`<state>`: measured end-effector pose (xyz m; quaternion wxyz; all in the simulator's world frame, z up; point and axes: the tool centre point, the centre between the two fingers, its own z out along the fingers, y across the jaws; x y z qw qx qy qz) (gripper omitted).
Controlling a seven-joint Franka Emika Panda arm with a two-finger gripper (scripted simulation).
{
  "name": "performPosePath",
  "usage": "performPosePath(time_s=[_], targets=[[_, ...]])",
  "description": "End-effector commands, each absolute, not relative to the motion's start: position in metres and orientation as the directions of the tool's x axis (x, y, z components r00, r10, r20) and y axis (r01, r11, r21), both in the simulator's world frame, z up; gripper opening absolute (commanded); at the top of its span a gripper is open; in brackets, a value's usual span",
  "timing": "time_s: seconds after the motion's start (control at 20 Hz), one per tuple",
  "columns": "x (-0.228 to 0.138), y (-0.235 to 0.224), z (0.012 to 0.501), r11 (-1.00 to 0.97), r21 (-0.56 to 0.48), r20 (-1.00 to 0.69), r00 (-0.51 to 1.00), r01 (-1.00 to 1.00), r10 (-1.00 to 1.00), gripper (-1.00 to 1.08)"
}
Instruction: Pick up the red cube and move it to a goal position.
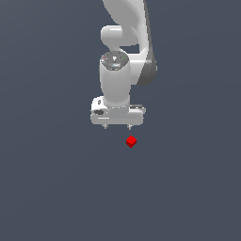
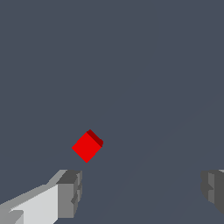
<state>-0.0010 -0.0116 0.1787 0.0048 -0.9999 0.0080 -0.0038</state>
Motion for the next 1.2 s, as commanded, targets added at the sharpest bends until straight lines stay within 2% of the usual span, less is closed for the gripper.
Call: performPosePath(time_s=[0.0, 0.55, 1.15], targets=[[-0.001, -0.012, 0.179, -1.0, -0.01, 0.007, 1.0, -0.016, -0.016, 1.0], [-0.005, -0.006, 0.164, -0.996, -0.009, 0.007, 0.996, -0.09, -0.09, 1.0], [-0.016, 0.014, 0.114, -0.945, -0.005, 0.004, 0.945, -0.326, -0.326, 1.0]])
